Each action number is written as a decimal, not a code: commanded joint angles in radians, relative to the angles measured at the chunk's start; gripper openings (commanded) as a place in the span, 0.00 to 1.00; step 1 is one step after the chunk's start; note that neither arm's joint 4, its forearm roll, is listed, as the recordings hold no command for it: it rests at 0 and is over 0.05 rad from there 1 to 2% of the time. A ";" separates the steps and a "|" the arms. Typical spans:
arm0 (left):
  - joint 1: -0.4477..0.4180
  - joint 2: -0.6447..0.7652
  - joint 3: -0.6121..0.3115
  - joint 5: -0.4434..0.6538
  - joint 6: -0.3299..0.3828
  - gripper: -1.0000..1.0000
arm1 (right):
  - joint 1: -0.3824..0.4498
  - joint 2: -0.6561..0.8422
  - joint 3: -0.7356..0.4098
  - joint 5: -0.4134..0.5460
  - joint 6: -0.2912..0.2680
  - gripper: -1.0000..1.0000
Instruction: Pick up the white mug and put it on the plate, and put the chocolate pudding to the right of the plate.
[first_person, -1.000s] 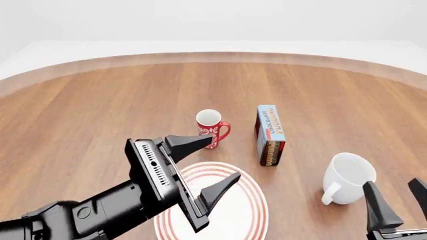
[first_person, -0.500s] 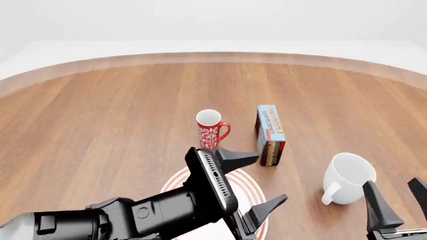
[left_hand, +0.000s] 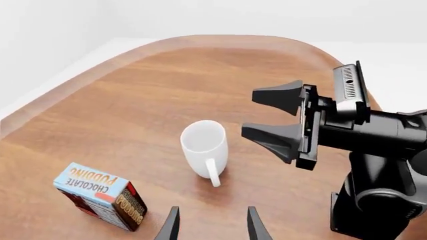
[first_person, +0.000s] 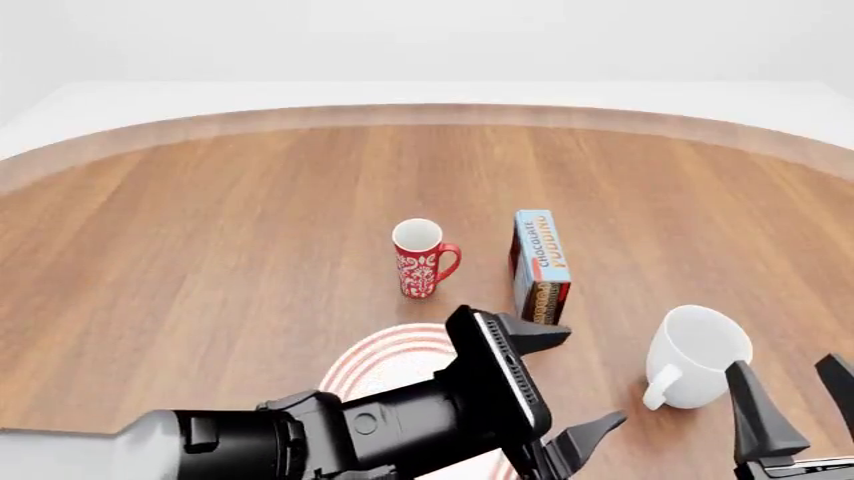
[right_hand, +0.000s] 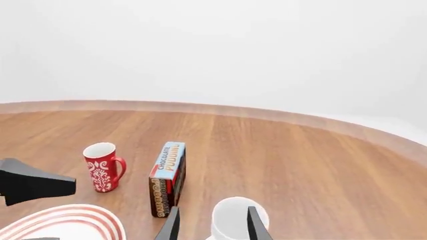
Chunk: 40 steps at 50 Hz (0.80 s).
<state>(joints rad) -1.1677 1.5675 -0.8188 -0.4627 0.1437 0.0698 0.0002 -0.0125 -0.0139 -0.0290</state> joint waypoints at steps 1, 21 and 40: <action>0.007 0.056 -0.057 0.018 0.001 1.00 | 0.007 0.000 -0.003 0.002 0.004 1.00; 0.013 0.161 -0.102 -0.017 -0.002 1.00 | 0.008 0.000 -0.003 0.003 0.008 1.00; -0.002 0.218 -0.131 -0.033 -0.035 1.00 | 0.009 0.000 0.000 0.002 0.009 1.00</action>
<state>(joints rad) -1.1668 1.7523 -0.9330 -0.4887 0.1244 0.0784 0.0002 -0.0131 -0.0118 -0.0211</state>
